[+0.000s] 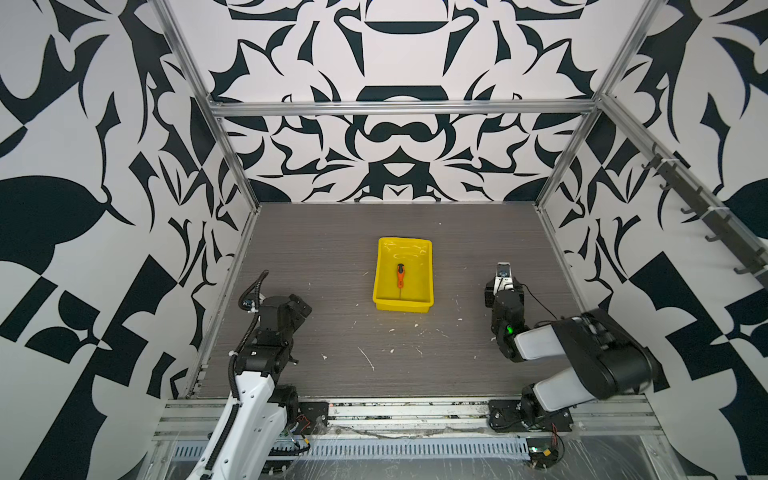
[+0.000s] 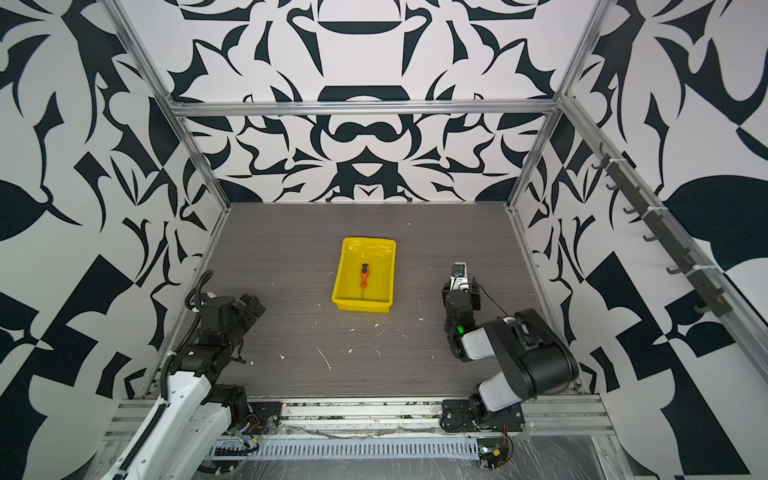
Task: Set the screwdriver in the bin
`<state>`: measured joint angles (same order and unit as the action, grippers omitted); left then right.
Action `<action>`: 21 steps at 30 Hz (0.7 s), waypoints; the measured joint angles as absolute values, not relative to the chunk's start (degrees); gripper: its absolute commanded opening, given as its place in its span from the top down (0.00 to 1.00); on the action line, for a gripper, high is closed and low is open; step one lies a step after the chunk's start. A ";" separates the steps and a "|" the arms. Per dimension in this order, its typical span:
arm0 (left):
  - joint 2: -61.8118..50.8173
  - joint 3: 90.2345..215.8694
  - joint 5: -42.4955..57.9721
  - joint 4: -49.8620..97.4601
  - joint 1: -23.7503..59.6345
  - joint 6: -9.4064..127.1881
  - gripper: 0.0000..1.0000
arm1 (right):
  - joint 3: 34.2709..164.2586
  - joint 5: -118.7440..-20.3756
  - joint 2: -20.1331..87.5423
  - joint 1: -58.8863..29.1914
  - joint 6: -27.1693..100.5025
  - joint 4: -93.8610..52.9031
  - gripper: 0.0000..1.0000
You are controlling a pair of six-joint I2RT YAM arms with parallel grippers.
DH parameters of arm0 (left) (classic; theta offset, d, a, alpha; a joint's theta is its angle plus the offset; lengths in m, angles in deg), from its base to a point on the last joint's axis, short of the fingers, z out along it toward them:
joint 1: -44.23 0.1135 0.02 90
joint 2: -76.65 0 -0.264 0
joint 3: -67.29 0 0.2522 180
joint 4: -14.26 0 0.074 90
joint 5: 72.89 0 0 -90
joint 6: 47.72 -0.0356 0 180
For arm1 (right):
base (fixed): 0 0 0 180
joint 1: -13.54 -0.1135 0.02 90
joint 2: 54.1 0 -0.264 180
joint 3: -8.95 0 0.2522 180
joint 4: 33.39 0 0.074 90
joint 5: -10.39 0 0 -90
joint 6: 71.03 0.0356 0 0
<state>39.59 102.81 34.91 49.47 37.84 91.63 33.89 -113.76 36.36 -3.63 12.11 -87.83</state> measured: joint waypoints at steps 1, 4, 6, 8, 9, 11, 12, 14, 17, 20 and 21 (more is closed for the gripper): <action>39.02 102.81 34.80 49.25 37.84 91.65 0.00 | 33.43 -113.00 37.52 -3.41 12.33 -88.05 0.25; 37.01 102.81 34.67 48.33 37.84 91.93 0.00 | 33.39 -111.03 37.15 -2.12 13.27 -87.75 0.00; 35.26 102.79 34.69 47.22 37.84 91.95 0.00 | 34.66 -110.62 37.89 -1.23 13.21 -87.99 0.00; 33.27 102.77 34.72 45.65 37.84 91.47 0.00 | 36.19 -110.29 38.30 -0.68 13.73 -86.74 0.00; 32.11 102.77 34.80 44.73 37.84 91.01 0.00 | 36.62 -110.09 38.15 -0.51 14.04 -86.41 0.00; 30.28 103.09 35.59 44.01 37.84 90.71 0.00 | 37.02 -109.96 38.11 -0.42 14.28 -86.41 0.00; 29.27 103.66 36.18 44.01 37.84 90.71 0.00 | 37.02 -109.87 38.15 -0.42 14.32 -86.41 0.00; 27.37 105.65 37.62 43.50 37.84 90.53 0.00 | 37.02 -109.83 38.15 -0.42 14.34 -86.30 0.00; 24.53 109.72 39.90 39.26 37.84 86.49 0.00 | 37.02 -109.83 38.15 -0.42 14.41 -86.28 0.00; 21.58 112.32 40.44 31.90 37.84 76.35 0.00 | 37.02 -109.81 38.15 -0.42 14.48 -86.28 0.00; 20.53 112.54 40.07 29.32 37.84 71.98 0.00 | 37.02 -109.81 38.15 -0.42 14.50 -86.26 0.00</action>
